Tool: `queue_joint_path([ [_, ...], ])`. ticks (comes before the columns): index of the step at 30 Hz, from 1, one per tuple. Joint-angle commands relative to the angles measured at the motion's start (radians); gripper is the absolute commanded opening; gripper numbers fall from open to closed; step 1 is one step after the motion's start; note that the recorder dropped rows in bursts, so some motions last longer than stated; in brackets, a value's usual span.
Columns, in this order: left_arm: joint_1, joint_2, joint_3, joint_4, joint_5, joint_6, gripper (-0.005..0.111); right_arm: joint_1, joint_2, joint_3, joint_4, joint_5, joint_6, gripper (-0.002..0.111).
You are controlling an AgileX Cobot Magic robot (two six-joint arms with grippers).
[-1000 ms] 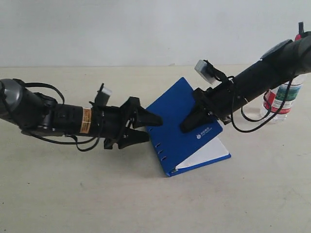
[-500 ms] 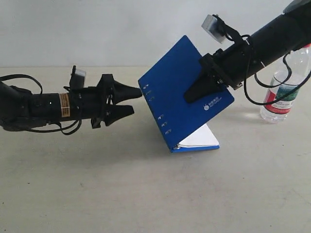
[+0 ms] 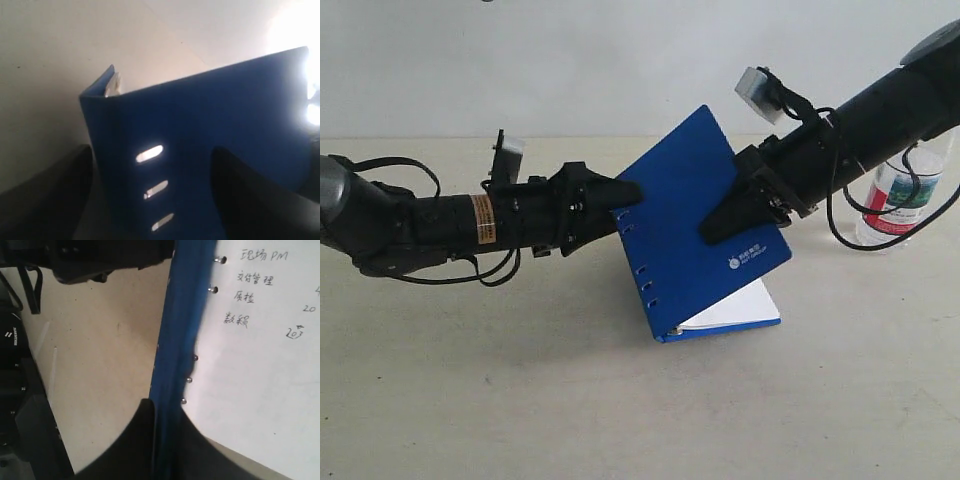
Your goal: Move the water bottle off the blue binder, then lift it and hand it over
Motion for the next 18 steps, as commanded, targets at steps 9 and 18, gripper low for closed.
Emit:
queue_joint_path([
  [9, -0.008, -0.003, -0.005, 0.098, 0.024, 0.012, 0.062, 0.001, -0.057, 0.0, 0.081, 0.014, -0.036, 0.0],
  [18, -0.016, 0.021, -0.005, 0.034, -0.097, 0.082, 0.062, 0.001, -0.071, 0.0, 0.081, 0.014, -0.029, 0.0],
])
